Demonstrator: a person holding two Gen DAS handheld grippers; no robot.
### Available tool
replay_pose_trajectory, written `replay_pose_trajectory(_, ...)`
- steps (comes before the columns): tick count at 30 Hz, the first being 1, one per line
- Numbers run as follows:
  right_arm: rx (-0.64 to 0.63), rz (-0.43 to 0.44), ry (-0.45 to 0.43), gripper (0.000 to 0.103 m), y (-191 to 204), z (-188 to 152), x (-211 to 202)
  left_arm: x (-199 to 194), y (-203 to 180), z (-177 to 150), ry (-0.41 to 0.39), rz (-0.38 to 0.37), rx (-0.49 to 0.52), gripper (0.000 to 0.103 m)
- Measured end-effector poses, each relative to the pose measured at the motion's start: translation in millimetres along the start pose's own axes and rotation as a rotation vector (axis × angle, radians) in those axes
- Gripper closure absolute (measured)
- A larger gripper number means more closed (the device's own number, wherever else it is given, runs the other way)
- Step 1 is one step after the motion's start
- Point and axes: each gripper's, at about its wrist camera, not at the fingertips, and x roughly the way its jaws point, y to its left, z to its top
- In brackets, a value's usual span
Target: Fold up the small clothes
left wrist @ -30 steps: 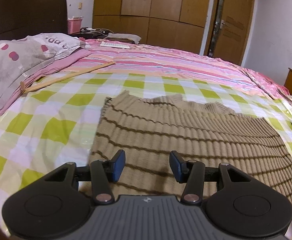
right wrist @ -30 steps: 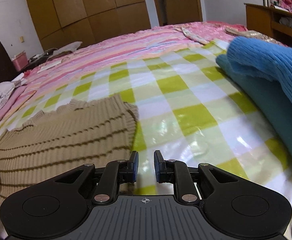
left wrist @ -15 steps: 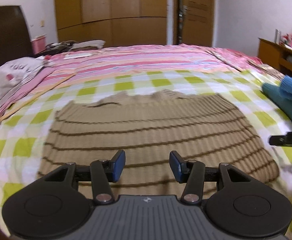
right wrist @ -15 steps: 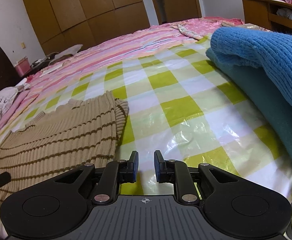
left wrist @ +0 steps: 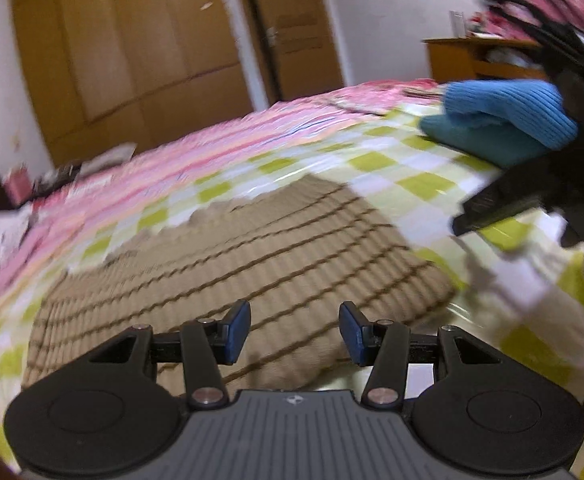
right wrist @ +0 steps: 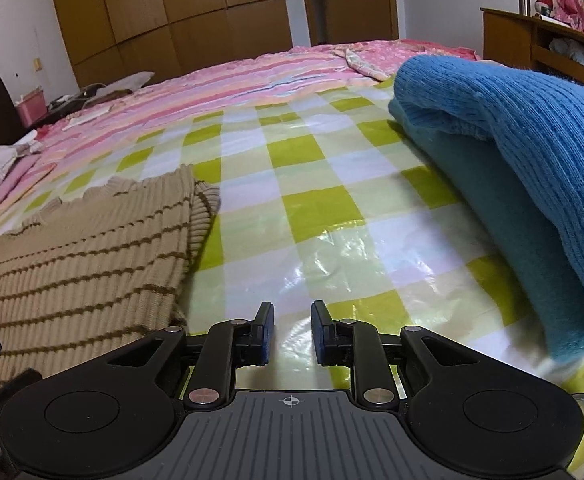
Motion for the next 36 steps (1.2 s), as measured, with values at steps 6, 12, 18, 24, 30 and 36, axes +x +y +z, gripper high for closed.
replay_pose_trajectory(6,-0.016,0.004,0.001,0.082,-4.3,-3.4,0.6,-3.1,-29.0,-3.9,-0.017,-0.005,0.140,0.046)
replay_pose_trajectory(12,-0.028,0.003,-0.008,0.081,-3.6,-7.6,3.7,6.3,-43.6,-10.5,0.018,0.002,0.195,0.046)
replay_pose_trajectory(18,-0.046,0.014,-0.010,0.075,-2.2,-5.3,6.1,17.6,-55.6,-13.2,0.019,0.050,0.226,0.046)
replay_pose_trajectory(24,-0.042,0.024,-0.010,0.074,-5.7,-4.6,6.3,23.1,-65.8,-12.2,0.000,0.087,0.265,0.046)
replay_pose_trajectory(30,-0.042,0.038,-0.011,0.074,-6.8,-5.2,4.8,25.8,-72.7,-11.7,-0.012,0.116,0.294,0.046)
replay_pose_trajectory(36,-0.041,0.048,-0.016,0.074,-8.3,-4.9,3.4,29.9,-74.6,-9.3,-0.014,0.128,0.292,0.045)
